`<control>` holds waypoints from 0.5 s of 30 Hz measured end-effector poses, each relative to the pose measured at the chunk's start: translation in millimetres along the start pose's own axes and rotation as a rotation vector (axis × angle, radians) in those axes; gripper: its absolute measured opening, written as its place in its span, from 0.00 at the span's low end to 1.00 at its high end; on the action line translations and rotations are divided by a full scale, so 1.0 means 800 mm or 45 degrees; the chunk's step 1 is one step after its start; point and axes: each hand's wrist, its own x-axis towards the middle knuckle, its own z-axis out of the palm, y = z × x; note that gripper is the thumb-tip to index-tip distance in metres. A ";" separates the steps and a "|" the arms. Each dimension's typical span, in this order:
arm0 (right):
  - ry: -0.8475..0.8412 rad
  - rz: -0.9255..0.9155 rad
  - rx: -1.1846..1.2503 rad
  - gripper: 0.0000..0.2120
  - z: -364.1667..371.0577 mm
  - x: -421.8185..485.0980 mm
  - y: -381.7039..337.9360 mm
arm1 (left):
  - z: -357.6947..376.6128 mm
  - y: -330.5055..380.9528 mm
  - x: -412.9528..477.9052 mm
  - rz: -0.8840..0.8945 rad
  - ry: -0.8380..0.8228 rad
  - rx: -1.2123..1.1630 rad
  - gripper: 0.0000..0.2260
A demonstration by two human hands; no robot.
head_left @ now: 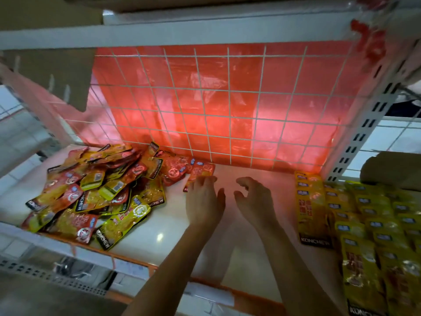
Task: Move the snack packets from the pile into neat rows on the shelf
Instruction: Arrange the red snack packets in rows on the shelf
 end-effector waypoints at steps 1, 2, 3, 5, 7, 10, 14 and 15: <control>-0.032 -0.023 -0.040 0.18 0.011 0.003 -0.007 | -0.005 -0.013 0.004 0.008 0.051 0.040 0.15; -0.057 -0.047 -0.073 0.18 0.022 0.005 -0.014 | -0.009 -0.028 0.009 0.010 0.104 0.075 0.16; -0.074 -0.075 -0.101 0.18 0.032 0.008 -0.021 | -0.012 -0.042 0.016 0.001 0.149 0.103 0.16; -0.102 -0.122 -0.164 0.18 0.050 0.014 -0.035 | -0.022 -0.068 0.029 -0.007 0.205 0.165 0.15; -0.118 -0.140 -0.222 0.18 0.069 0.022 -0.048 | -0.035 -0.087 0.040 -0.032 0.231 0.205 0.16; -0.070 -0.130 -0.314 0.17 0.097 0.033 -0.065 | -0.051 -0.116 0.055 -0.102 0.232 0.277 0.17; -0.002 -0.067 -0.353 0.22 0.127 0.041 -0.085 | -0.053 -0.139 0.068 -0.031 0.122 0.231 0.11; 0.010 -0.035 -0.331 0.24 0.131 0.041 -0.090 | -0.052 -0.138 0.070 0.020 0.072 0.148 0.11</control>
